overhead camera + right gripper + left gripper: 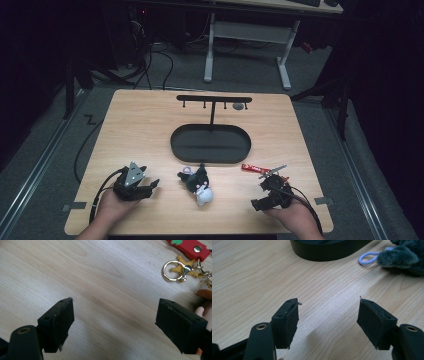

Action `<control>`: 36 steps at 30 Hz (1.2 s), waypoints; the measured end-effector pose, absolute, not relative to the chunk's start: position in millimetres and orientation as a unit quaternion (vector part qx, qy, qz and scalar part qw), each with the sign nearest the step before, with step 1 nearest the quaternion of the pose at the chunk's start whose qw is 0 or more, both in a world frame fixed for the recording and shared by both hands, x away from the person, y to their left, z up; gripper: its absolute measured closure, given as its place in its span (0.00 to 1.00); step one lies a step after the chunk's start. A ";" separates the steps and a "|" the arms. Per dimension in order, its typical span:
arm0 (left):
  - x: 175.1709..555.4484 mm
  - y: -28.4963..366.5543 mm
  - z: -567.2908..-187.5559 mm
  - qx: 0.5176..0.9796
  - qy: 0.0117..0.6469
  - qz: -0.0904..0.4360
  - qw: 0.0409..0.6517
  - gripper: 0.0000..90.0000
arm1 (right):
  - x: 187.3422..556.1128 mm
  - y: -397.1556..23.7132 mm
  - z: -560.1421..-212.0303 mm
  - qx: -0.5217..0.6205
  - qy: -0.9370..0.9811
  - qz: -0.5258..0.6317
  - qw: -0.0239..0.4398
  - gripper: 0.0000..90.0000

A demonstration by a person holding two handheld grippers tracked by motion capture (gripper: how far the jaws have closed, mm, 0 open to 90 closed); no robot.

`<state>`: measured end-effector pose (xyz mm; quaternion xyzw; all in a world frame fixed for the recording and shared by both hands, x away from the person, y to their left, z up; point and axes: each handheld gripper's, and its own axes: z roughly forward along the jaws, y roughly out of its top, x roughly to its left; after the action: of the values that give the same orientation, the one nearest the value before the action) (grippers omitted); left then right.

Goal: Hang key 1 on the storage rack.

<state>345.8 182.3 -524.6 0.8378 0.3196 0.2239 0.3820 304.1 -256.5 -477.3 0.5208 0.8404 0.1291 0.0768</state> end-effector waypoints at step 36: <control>346.9 181.2 -526.7 0.843 0.314 0.221 0.376 0.37 | 326.6 -338.2 -457.0 0.587 0.801 0.098 0.069 0.57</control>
<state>346.9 181.2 -526.7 0.8432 0.3145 0.2207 0.3759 326.6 -338.2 -457.0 0.5869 0.8008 0.0976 0.0688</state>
